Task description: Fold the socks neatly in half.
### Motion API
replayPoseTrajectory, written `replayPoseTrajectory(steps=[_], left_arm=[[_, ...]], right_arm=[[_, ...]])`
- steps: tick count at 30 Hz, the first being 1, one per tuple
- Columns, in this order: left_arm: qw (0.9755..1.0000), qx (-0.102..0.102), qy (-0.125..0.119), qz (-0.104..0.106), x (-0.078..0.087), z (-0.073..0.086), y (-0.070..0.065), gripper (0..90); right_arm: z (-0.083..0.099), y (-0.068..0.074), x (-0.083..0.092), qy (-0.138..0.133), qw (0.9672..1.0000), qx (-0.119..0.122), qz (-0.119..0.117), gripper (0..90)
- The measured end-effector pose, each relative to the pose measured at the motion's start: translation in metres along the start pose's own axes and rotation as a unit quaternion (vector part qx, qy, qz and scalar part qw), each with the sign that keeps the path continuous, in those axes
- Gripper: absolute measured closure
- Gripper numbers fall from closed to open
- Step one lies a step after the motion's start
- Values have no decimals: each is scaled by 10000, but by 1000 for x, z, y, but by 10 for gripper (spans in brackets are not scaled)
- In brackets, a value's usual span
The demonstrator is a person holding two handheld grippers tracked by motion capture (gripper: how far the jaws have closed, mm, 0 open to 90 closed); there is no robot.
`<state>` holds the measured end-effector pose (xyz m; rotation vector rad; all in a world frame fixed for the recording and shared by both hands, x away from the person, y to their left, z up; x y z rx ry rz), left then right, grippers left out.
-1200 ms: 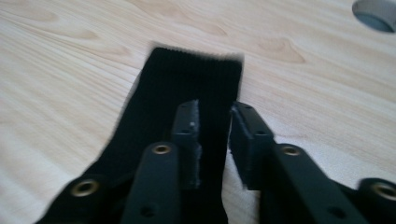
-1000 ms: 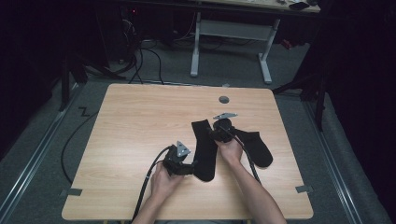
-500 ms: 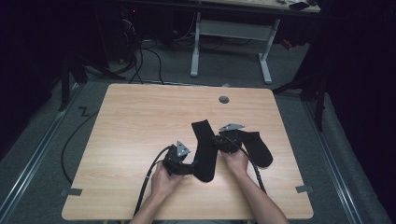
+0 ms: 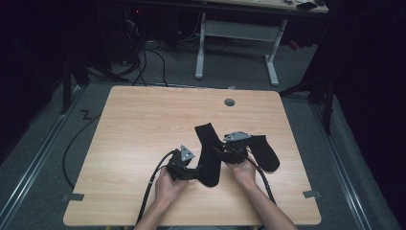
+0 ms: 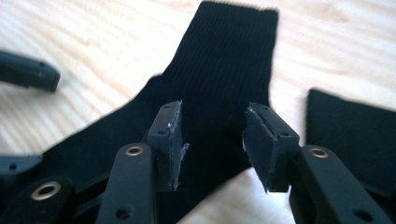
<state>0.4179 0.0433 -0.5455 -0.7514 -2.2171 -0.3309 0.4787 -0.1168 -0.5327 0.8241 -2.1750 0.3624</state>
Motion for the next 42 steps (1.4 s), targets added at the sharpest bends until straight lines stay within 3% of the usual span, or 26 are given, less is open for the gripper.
replayPoseTrajectory(steps=[2, 9, 13, 18, 26, 33, 42], left_arm=[[10000, -6, 19, -1, 1, 1, 1, 328], [9999, 89, 60, -18, 5, 4, 5, 325], [9997, 222, -27, 27, 8, 6, 9, 329], [9988, 424, -231, -47, 17, 7, 20, 343], [9965, 745, -153, -338, 24, 21, 47, 344], [9925, 1075, -59, -587, 35, 35, 77, 344], [9889, 1163, -65, -920, 44, 48, 98, 348]], right_arm=[[6, 6, -7, 99, 9997, 180, 145, 565], [8, 12, -6, 34, 9998, 160, 110, 548], [10, 9, -1, -17, 10000, 7, 27, 538], [12, 2, 14, -273, 9995, -135, 46, 540], [20, -19, 35, -433, 9982, -315, 271, 556], [30, -38, 49, -430, 9971, -342, 536, 578], [41, -75, 69, -525, 9914, -807, 887, 596]])
Point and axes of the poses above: each handheld gripper's, and its own axes: x roughly backward along the jaws, z roughly out of its underside, y roughly to its left, the point moved 6 cm from there along -x, roughly forward along the jaws, and after that the axes turned 6 degrees about y, right-handed, at the moved point
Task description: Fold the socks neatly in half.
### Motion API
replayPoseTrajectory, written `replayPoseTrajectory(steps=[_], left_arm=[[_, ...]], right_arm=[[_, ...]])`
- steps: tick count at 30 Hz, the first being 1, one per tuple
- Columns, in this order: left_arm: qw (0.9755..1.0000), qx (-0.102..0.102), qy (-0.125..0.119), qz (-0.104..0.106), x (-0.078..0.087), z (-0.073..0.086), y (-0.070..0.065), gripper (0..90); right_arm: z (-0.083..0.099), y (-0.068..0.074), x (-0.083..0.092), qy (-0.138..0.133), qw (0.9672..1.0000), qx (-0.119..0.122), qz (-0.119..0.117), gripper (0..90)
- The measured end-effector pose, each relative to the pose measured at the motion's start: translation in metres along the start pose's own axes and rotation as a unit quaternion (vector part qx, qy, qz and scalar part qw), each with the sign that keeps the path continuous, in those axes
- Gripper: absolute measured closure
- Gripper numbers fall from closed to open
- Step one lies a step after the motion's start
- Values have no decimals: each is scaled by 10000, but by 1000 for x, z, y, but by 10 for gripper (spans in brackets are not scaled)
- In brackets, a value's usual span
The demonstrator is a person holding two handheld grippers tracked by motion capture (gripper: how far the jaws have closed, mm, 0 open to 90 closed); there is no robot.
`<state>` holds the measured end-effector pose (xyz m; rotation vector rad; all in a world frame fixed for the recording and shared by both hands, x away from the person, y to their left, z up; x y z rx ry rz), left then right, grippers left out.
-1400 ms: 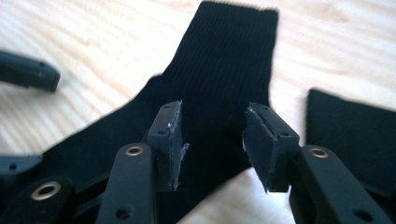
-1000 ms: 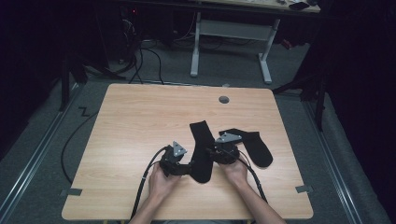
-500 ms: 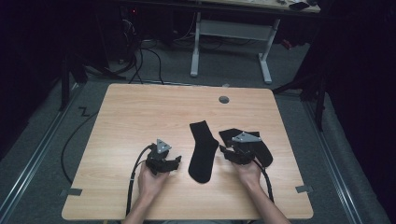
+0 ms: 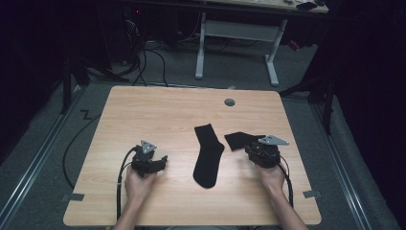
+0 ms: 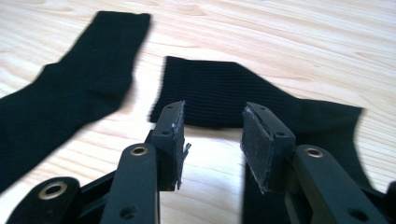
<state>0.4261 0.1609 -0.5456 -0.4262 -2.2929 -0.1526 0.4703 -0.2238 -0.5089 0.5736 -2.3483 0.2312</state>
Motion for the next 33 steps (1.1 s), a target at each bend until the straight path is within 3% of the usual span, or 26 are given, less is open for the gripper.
replayPoseTrajectory(steps=[5, 17, 23, 27, 33], left_arm=[[9999, -90, -19, -104, 0, 2, 1, 339], [9999, -87, -7, -103, 0, 2, 1, 321], [9999, -76, -6, -112, 0, 2, 1, 319], [9999, -69, -9, -120, -1, 2, 1, 318], [9999, -66, -10, -123, -1, 2, 1, 318]], right_arm=[[-4, -16, 4, -86, 9996, -238, 124, 601], [-6, -30, -12, 195, 9988, -105, 431, 580], [-8, -38, -28, 236, 9988, -190, 389, 533], [-1, -44, -39, 448, 9978, -251, 423, 524], [3, -46, -42, 535, 9973, -348, 352, 549]])
Point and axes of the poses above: each handheld gripper's, and its own axes: x roughly backward along the jaws, z roughly out of its underside, y roughly to its left, the point moved 6 cm from there along -x, roughly forward along the jaws, and after that the axes turned 6 degrees about y, right-handed, at the moved point
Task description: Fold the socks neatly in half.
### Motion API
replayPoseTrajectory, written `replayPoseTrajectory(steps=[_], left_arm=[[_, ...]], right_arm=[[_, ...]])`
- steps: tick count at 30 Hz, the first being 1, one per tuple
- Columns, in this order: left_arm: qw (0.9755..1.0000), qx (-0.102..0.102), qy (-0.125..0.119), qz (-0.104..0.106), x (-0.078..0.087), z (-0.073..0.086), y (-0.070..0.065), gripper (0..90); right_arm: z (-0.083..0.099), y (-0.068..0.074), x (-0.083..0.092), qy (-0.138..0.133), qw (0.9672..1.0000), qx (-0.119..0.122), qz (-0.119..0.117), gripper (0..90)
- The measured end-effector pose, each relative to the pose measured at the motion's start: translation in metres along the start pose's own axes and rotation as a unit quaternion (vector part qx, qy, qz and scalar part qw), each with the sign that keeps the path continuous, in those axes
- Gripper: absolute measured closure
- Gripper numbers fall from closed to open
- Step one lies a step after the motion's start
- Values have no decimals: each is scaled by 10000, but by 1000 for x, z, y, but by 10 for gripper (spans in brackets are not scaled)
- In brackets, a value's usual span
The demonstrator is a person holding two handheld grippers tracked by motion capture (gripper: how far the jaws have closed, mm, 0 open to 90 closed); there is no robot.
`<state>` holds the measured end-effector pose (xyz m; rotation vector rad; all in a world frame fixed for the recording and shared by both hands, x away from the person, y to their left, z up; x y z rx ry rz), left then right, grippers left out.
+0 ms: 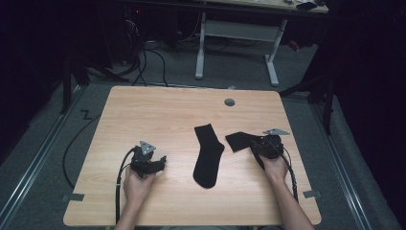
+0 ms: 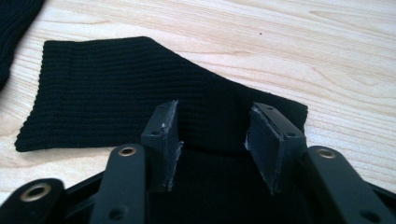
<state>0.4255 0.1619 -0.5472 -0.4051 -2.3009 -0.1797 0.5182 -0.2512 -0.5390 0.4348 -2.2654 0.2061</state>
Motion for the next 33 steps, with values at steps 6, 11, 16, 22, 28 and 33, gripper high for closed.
replayPoseTrajectory(steps=[6, 11, 16, 22, 28, 33], left_arm=[[10000, 5, 2, -6, 0, 0, 0, 316], [10000, 3, 1, 0, 0, 0, 0, 314], [10000, -17, 18, 10, 0, 0, -1, 303], [10000, -25, 10, 20, 0, 0, -1, 301], [10000, -20, 13, 12, 0, 0, -1, 300], [10000, -21, 12, 9, 0, 0, -1, 300]], right_arm=[[1, 4, 4, 181, 9994, 270, -83, 779], [1, 8, 4, 256, 9989, 383, -48, 828], [1, 4, 6, 283, 9993, 202, -155, 843], [-1, 4, 17, 131, 9996, 144, -184, 847], [-7, 8, 32, -104, 9993, 256, -267, 847], [-12, 12, 42, -243, 9988, 312, -292, 847]])
Point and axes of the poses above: each handheld gripper's, and its own axes: x roughly backward along the jaws, z roughly out of its underside, y roughly to its left, the point moved 6 cm from there along -x, roughly forward along the jaws, and after that the axes turned 6 degrees about y, right-handed, at the moved point
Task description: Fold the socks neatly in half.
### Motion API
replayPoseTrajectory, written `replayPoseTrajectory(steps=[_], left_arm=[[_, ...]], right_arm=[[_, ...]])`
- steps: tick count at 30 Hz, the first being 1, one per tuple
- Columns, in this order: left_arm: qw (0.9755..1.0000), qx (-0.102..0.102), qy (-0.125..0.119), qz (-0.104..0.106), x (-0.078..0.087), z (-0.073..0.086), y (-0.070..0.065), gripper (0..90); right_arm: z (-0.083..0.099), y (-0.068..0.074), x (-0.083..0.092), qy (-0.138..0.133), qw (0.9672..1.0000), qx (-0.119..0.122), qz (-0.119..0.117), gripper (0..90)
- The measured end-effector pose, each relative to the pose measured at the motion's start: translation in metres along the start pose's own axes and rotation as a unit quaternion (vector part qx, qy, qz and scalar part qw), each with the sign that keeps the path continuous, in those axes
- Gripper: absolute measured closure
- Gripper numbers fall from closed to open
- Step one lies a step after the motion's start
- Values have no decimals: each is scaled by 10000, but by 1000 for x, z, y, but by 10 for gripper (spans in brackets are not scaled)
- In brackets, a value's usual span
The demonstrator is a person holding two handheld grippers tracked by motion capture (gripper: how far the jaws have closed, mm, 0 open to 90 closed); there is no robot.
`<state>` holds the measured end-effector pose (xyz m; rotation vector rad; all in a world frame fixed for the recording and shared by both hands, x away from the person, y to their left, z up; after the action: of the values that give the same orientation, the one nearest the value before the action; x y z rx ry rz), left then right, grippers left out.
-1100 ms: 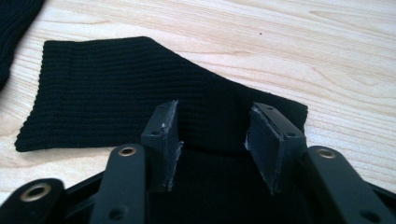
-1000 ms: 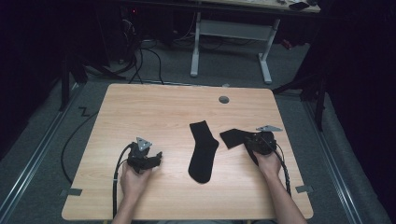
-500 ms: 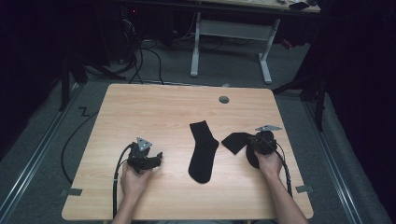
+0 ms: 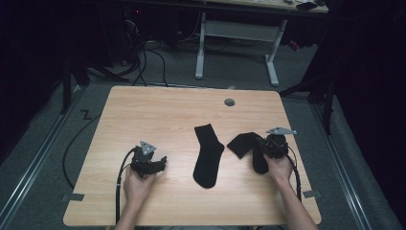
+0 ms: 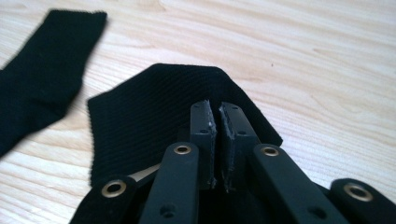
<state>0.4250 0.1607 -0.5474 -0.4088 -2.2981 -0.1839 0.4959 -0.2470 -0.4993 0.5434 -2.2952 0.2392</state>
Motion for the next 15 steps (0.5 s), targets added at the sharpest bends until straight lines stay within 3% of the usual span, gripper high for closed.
replayPoseTrajectory(steps=[15], left_arm=[[10000, 3, -2, -2, 0, 0, 0, 300]], right_arm=[[-10, 10, 17, -186, 9997, 166, -20, 847]])
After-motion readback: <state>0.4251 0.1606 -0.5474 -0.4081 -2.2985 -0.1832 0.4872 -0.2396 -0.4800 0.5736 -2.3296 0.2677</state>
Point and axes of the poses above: each handheld gripper's, and its own axes: x roughly backward along the jaws, z roughly out of its underside, y roughly to its left, the point moved 6 cm from there along -x, roughly forward along the jaws, and after that the axes turned 6 degrees about y, right-handed, at the moved point
